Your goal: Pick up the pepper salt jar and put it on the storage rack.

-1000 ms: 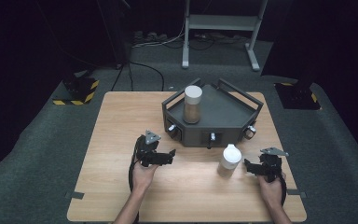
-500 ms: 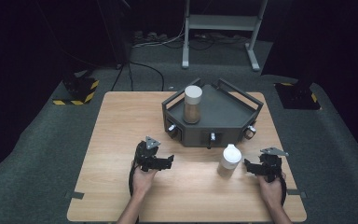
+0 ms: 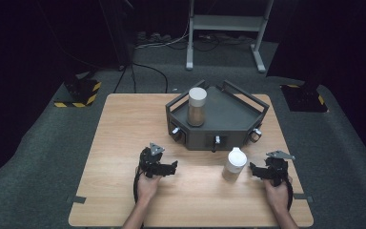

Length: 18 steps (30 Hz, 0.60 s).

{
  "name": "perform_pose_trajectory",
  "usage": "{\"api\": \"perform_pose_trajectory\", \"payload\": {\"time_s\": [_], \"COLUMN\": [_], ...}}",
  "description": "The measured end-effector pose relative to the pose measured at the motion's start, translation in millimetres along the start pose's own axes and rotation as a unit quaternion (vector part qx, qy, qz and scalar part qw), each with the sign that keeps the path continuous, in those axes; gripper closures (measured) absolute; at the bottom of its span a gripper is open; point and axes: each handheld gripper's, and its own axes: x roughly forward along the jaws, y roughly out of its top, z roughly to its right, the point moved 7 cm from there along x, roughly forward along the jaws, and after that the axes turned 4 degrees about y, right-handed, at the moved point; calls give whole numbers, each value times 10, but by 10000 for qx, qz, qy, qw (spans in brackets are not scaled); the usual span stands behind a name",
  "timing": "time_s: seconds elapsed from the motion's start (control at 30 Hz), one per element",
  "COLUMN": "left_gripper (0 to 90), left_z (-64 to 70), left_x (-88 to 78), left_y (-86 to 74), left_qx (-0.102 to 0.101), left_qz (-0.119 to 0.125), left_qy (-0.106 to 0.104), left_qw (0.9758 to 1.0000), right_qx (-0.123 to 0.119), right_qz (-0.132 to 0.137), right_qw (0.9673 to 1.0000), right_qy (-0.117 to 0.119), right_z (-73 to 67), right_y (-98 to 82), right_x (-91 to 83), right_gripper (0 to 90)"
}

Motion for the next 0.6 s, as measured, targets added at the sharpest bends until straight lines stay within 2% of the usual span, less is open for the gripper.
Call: {"api": "perform_pose_trajectory", "payload": {"time_s": [0.17,0.53,0.6], "left_gripper": [47,48,48], "left_z": [1,-15,4], "left_x": [39,116,132], "left_y": [-8,-32,-41], "left_qx": [103,124,180], "left_qz": [-54,-150,-193], "left_qy": [-10,15,54], "left_qw": [9999,9998,9996], "right_qx": [1,-8,-7], "right_qz": [0,1,1], "right_qw": [10000,10000,10000], "right_qy": [0,-1,-1], "right_z": [0,1,1], "right_y": [0,0,0], "right_x": [0,1,1], "right_gripper": [86,86,86]}}
